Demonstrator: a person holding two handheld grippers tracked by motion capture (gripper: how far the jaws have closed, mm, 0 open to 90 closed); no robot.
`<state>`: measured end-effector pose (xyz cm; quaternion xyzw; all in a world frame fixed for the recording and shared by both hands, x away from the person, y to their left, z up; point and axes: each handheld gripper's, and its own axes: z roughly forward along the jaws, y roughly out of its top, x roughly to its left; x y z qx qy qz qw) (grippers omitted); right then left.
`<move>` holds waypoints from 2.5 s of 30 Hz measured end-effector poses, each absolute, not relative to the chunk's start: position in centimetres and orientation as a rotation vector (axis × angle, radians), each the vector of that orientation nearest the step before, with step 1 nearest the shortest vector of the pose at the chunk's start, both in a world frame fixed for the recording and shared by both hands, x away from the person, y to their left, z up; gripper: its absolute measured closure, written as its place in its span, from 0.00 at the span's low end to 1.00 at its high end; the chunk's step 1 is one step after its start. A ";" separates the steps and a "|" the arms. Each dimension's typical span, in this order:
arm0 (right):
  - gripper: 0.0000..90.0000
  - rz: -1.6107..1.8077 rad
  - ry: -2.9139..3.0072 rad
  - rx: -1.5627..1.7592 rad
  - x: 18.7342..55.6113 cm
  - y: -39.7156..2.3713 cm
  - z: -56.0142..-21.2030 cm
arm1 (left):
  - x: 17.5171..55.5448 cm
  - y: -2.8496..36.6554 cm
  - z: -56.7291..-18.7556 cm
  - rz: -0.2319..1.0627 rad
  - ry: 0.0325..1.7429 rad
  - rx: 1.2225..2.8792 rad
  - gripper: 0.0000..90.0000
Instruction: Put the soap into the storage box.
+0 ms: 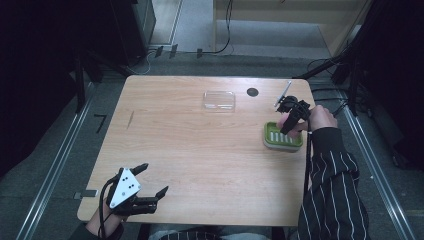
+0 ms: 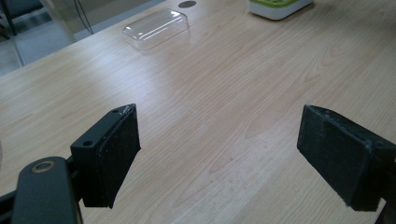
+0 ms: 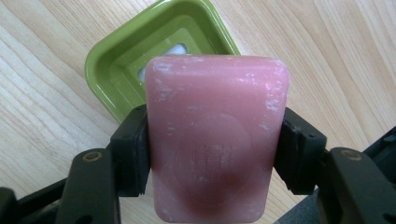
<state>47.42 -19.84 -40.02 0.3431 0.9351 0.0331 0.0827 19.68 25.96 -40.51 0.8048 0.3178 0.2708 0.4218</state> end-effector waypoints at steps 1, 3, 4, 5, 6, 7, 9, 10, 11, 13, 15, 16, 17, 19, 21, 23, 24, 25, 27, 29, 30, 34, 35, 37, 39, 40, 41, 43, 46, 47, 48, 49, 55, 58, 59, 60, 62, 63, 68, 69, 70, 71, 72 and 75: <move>0.43 0.097 2.798 1.013 47.5 -19.8 -40.0 | 19.7 26.0 -40.5 0.679 0.797 2.015 0.16; 0.43 0.099 2.807 0.996 47.5 -19.7 -40.1 | 19.6 26.0 -40.5 0.680 0.801 2.013 0.16; 0.43 0.097 2.811 0.984 47.5 -19.7 -40.2 | 19.7 26.0 -40.5 0.680 0.798 2.013 0.16; 0.43 0.094 2.815 0.977 47.5 -19.6 -40.2 | 19.6 26.0 -40.5 0.680 0.799 2.014 0.16; 0.43 0.090 2.823 0.964 47.5 -19.5 -40.2 | 19.6 26.0 -40.5 0.681 0.802 2.013 0.16; 0.43 0.091 2.825 0.952 47.6 -19.5 -40.3 | 19.6 26.0 -40.5 0.681 0.801 2.014 0.16; 0.43 0.089 2.827 0.948 47.6 -19.5 -40.4 | 19.6 26.0 -40.5 0.682 0.803 2.013 0.16; 0.43 0.082 2.832 0.940 47.6 -19.5 -40.5 | 19.6 26.0 -40.5 0.683 0.803 2.013 0.16; 0.43 0.083 2.837 0.927 47.7 -19.5 -40.5 | 19.6 26.0 -40.5 0.683 0.804 2.012 0.16; 0.43 0.081 2.843 0.909 47.7 -19.5 -40.6 | 19.6 26.0 -40.5 0.684 0.806 2.012 0.16; 0.43 0.083 2.851 0.889 47.7 -19.6 -40.7 | 19.6 26.0 -40.5 0.682 0.806 2.012 0.16; 0.43 0.082 2.855 0.880 47.8 -19.5 -40.8 | 19.5 26.0 -40.5 0.681 0.804 2.016 0.16; 0.43 0.082 2.858 0.880 47.7 -19.5 -40.9 | 19.5 26.0 -40.5 0.683 0.804 2.015 0.16; 0.43 0.080 2.863 0.866 47.8 -19.5 -41.0 | 19.5 26.0 -40.5 0.682 0.805 2.016 0.16; 0.43 0.069 2.869 0.851 47.9 -19.5 -41.1 | 19.5 26.0 -40.5 0.683 0.805 2.017 0.16; 0.43 0.068 2.877 0.838 48.0 -19.4 -41.2 | 19.5 26.0 -40.5 0.683 0.804 2.018 0.16; 0.43 0.066 2.879 0.828 48.0 -19.5 -41.3 | 19.5 26.0 -40.5 0.683 0.804 2.019 0.16; 0.43 0.069 2.880 0.823 48.0 -19.4 -41.3 | 19.5 26.0 -40.5 0.683 0.804 2.019 0.16; 0.43 0.062 2.883 0.820 48.1 -19.4 -41.5 | 19.5 26.1 -40.5 0.684 0.803 2.019 0.16; 0.43 0.062 2.892 0.808 48.1 -19.4 -41.6 | 19.5 26.1 -40.5 0.687 0.803 2.020 0.16; 0.43 0.062 2.896 0.791 48.1 -19.4 -41.7 | 19.5 26.1 -40.5 0.688 0.803 2.020 0.16; 0.43 0.045 2.904 0.757 48.2 -19.3 -41.9 | 19.4 26.1 -40.5 0.689 0.808 2.019 0.16; 0.43 0.044 2.905 0.753 48.2 -19.2 -41.9 | 19.4 26.2 -40.5 0.689 0.808 2.020 0.16; 0.43 0.041 2.912 0.731 48.3 -19.2 -42.0 | 19.3 26.2 -40.5 0.690 0.809 2.020 0.16; 0.43 0.043 2.914 0.723 48.4 -19.2 -42.1 | 19.3 26.2 -40.5 0.692 0.812 2.019 0.16; 0.43 0.040 2.915 0.717 48.4 -19.2 -42.1 | 19.3 26.3 -40.5 0.694 0.812 2.021 0.16; 0.43 0.040 2.914 0.715 48.4 -19.2 -42.1 | 19.2 26.3 -40.5 0.693 0.815 2.019 0.16; 0.43 0.040 2.919 0.699 48.4 -19.2 -42.2 | 19.2 26.3 -40.6 0.695 0.818 2.018 0.16; 0.43 0.029 2.929 0.663 48.5 -19.1 -42.4 | 19.1 26.4 -40.5 0.697 0.821 2.022 0.16; 0.43 0.028 2.930 0.646 48.5 -19.1 -42.5 | 19.1 26.4 -40.5 0.697 0.822 2.018 0.16; 0.43 0.026 2.934 0.642 48.5 -19.0 -42.6 | 19.1 26.4 -40.5 0.697 0.824 2.019 0.16; 0.43 0.023 2.935 0.642 48.5 -19.0 -42.7 | 19.0 26.4 -40.6 0.697 0.827 2.018 0.16; 0.43 0.009 2.948 0.585 48.7 -18.9 -43.0 | 18.9 26.6 -40.5 0.705 0.833 2.019 0.16; 0.43 -0.002 2.949 0.570 48.7 -18.7 -43.2 | 18.8 26.7 -40.6 0.707 0.838 2.018 0.16; 0.43 -0.004 2.952 0.566 48.7 -18.7 -43.2 | 18.8 26.7 -40.5 0.707 0.838 2.019 0.16; 0.43 -0.010 2.954 0.562 48.7 -18.6 -43.3 | 18.7 26.7 -40.6 0.707 0.839 2.017 0.16; 0.43 -0.019 2.953 0.538 48.7 -18.5 -43.4 | 18.7 26.8 -40.5 0.707 0.840 2.017 0.16; 0.43 -0.023 2.954 0.522 48.7 -18.5 -43.4 | 18.7 26.8 -40.5 0.708 0.841 2.018 0.16; 0.43 -0.022 2.959 0.494 48.6 -18.4 -43.6 | 18.7 26.8 -40.5 0.708 0.841 2.018 0.16; 0.43 -0.024 2.954 0.481 48.5 -18.4 -43.6 | 18.7 26.8 -40.5 0.708 0.842 2.017 0.16; 0.43 -0.024 2.955 0.475 48.5 -18.4 -43.6 | 18.7 26.8 -40.6 0.708 0.842 2.017 0.16; 0.43 -0.021 2.955 0.474 48.5 -18.4 -43.6 | 18.7 26.8 -40.6 0.709 0.842 2.018 0.16; 0.43 -0.019 2.960 0.466 48.5 -18.4 -43.6 | 18.6 26.8 -40.6 0.709 0.842 2.017 0.16; 0.43 -0.022 2.964 0.453 48.5 -18.4 -43.7 | 18.6 26.8 -40.6 0.710 0.843 2.016 0.16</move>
